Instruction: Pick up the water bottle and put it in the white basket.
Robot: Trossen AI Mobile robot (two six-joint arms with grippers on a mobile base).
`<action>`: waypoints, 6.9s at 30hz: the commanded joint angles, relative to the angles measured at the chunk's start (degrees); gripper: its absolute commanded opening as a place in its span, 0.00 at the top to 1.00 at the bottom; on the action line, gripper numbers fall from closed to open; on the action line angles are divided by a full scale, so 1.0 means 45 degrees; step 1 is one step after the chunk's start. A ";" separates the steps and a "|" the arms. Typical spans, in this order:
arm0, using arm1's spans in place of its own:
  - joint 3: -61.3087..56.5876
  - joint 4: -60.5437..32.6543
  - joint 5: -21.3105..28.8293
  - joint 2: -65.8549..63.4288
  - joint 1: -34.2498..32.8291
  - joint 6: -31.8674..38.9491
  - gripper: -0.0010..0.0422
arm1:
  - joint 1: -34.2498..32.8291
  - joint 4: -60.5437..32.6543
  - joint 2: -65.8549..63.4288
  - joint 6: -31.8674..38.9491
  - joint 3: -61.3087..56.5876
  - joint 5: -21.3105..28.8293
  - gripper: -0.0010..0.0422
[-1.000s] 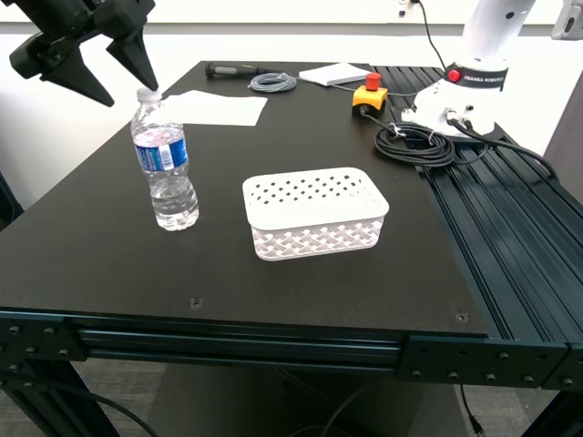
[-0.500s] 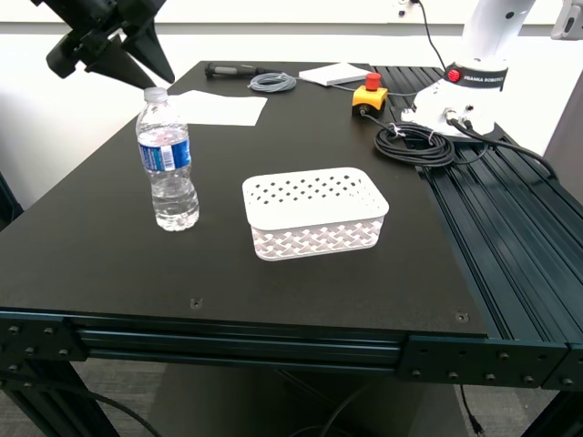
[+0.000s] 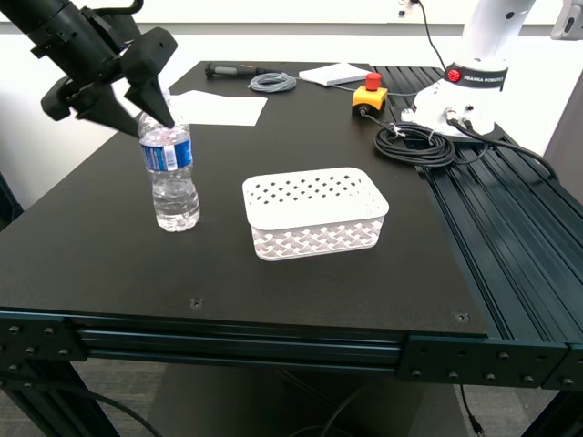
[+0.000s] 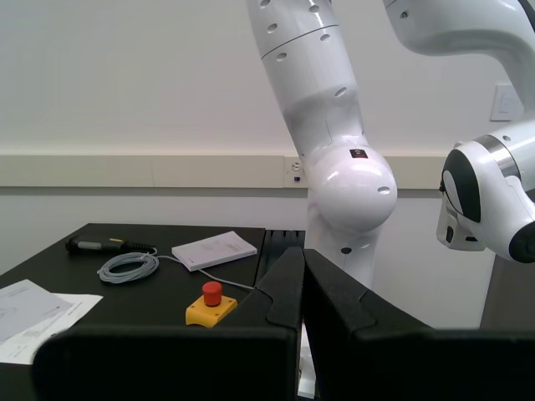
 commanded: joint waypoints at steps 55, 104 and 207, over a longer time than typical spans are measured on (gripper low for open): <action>0.0010 0.0015 0.0005 -0.0005 0.0000 0.0000 0.98 | -0.5474 -0.0136 0.5591 0.0627 0.7878 0.0894 0.40; 0.0010 -0.0044 0.0005 -0.0005 0.0005 0.0000 0.98 | -0.5236 -0.2516 0.5581 -0.0058 1.4528 -0.0923 0.98; 0.0010 -0.0044 0.0005 -0.0005 0.0005 -0.0005 0.98 | -0.5226 -0.2511 0.5581 -0.0010 1.4528 -0.0928 0.98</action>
